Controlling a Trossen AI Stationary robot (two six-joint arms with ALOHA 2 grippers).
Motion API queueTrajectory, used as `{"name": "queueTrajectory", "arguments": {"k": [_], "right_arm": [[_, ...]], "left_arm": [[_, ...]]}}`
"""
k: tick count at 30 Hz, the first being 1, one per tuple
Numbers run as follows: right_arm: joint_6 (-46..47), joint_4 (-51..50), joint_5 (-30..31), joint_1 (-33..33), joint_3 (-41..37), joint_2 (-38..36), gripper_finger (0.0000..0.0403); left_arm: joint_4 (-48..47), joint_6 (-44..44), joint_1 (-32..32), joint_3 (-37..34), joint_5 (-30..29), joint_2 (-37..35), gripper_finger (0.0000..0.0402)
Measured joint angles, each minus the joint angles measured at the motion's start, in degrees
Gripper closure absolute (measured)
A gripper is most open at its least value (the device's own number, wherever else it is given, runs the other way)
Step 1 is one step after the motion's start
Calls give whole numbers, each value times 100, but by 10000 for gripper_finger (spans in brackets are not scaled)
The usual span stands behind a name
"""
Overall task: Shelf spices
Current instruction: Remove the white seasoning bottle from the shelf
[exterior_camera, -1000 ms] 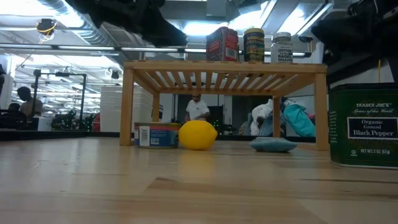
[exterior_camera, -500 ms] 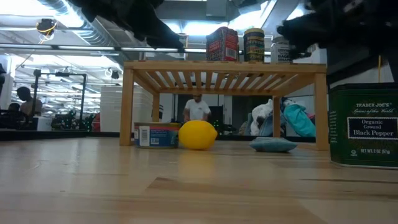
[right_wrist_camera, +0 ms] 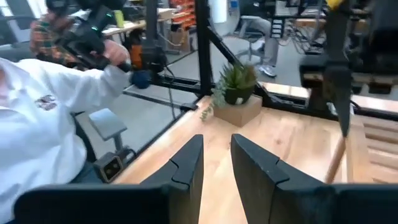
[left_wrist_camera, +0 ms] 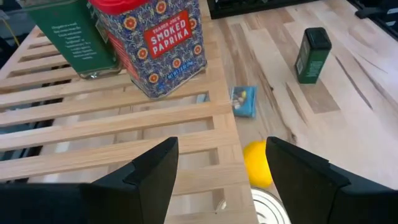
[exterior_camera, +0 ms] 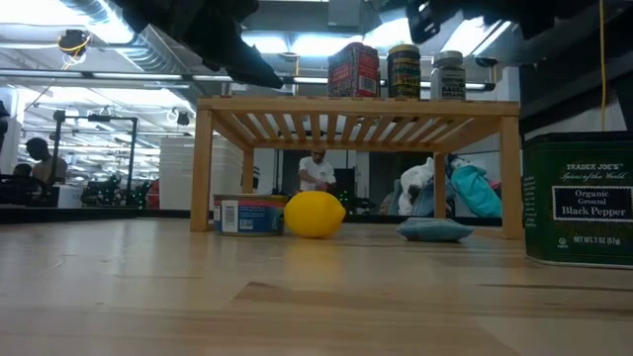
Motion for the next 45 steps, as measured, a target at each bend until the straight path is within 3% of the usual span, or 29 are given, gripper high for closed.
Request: {"name": "queueTrajectory", "arguments": {"k": [4,7,16,23,32,40,45], "right_arm": [[-35,-412,-6,196,78,-510,315],[-314,-1100,496,489,76,-1143,315],[-668,-2976,3378,1853,75,-3162,315],[109,-3850,5362,2252,-262,-3371,315],[631,-4208,5680,2244,-898,-3339,315],[1003,-4082,5907,2244,-1545,-3778,315],[887,-3438,6618,2242,-1573,-3845,315]], "left_arm": [[-2,2,-2,0,0,0,164],[-64,11,-5,0,5,0,164],[-2,33,-28,0,5,0,164],[68,-9,-28,0,5,0,164],[-4,-9,-28,0,7,0,164],[-129,-8,-28,0,7,0,164],[-127,-9,-28,0,7,0,164]]}}
